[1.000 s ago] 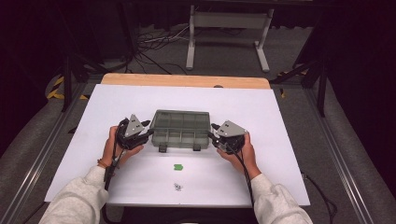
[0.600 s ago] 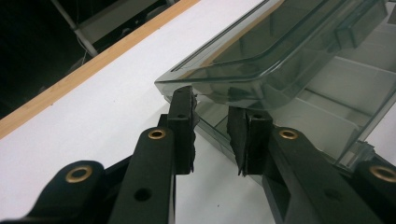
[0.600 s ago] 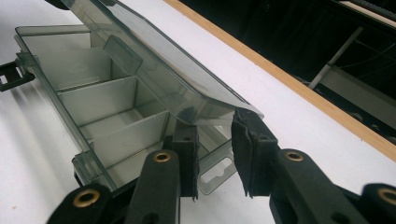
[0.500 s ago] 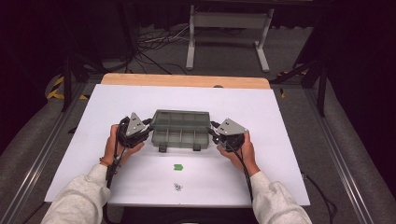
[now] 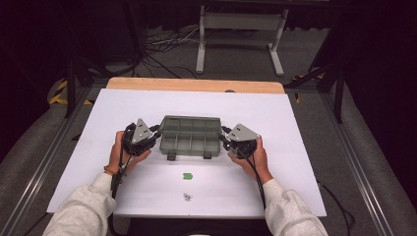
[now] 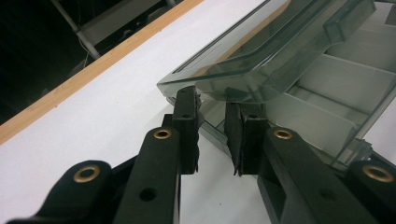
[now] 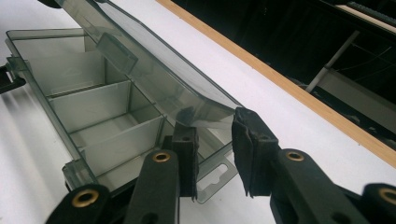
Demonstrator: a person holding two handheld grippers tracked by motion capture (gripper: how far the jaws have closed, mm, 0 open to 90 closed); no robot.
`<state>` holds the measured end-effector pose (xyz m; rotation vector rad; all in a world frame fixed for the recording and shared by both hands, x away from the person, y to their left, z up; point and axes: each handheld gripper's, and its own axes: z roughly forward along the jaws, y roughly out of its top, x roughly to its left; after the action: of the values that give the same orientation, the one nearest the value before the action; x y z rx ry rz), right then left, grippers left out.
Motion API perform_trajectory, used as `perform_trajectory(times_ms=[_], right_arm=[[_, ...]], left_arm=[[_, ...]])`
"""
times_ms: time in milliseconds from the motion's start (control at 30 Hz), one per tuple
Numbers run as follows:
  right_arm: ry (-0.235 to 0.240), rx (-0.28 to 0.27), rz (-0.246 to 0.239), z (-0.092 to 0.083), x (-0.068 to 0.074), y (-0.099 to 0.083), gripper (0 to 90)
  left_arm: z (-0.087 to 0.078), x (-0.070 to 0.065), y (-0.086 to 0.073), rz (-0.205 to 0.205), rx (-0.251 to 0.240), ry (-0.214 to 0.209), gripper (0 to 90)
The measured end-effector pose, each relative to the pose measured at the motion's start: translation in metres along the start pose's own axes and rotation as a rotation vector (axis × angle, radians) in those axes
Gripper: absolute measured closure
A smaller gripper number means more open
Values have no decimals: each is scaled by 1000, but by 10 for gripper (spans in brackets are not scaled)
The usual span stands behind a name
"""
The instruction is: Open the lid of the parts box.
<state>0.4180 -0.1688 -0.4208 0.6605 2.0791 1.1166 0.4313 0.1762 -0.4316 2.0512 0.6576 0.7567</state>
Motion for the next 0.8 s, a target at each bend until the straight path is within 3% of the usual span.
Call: perform_trajectory(times_ms=[233, 467, 800], right_arm=[[0, -15, 14, -2, -3, 4, 725], [-4, -23, 12, -2, -4, 7, 717], [-9, -29, 11, -4, -5, 9, 743]], left_arm=[[0, 1, 1, 14, -12, 11, 701], [-1, 6, 2, -23, -34, 32, 668], [-2, 2, 12, 12, -56, 32, 730]])
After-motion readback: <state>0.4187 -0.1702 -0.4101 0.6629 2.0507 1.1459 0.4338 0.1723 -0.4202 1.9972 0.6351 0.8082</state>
